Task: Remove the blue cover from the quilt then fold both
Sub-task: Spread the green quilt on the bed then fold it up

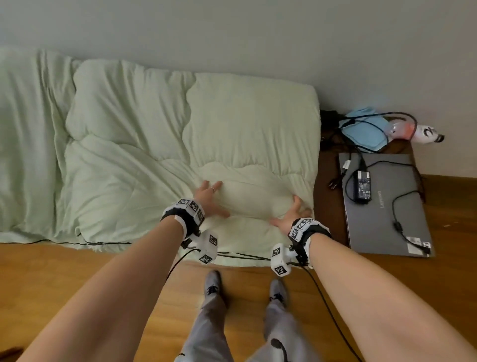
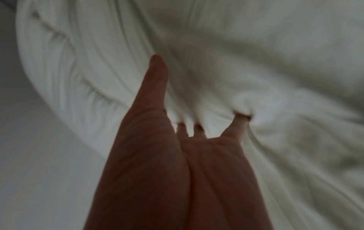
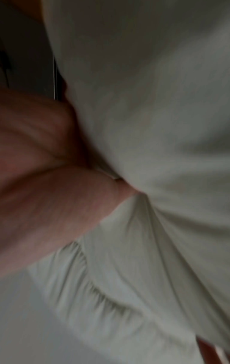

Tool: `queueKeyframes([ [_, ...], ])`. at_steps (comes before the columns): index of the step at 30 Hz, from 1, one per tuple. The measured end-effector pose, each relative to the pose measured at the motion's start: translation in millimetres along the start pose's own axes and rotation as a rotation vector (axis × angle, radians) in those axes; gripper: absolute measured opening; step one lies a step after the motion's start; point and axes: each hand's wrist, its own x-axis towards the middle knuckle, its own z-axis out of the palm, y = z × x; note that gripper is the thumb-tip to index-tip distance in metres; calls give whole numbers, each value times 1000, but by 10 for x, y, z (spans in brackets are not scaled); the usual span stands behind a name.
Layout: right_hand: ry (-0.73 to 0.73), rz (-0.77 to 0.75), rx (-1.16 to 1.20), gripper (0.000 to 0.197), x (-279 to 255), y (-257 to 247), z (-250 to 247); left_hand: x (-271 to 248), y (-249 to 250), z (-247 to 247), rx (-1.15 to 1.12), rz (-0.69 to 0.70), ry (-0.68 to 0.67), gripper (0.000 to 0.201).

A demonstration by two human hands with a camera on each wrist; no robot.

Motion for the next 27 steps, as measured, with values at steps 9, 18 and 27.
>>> queueKeyframes([
  [9,83,-538,-283,85,-1003,-1234,-40,-1096,-729,-996,-431,-134,306,49],
  [18,-141,-987,-305,94,-2524,-2841,1287,-2000,-3099,-1292,-779,-339,566,52],
  [27,-178,-861,-387,95,-3283,-3826,2304,-2047,-4845,-1989,-807,-413,724,107],
])
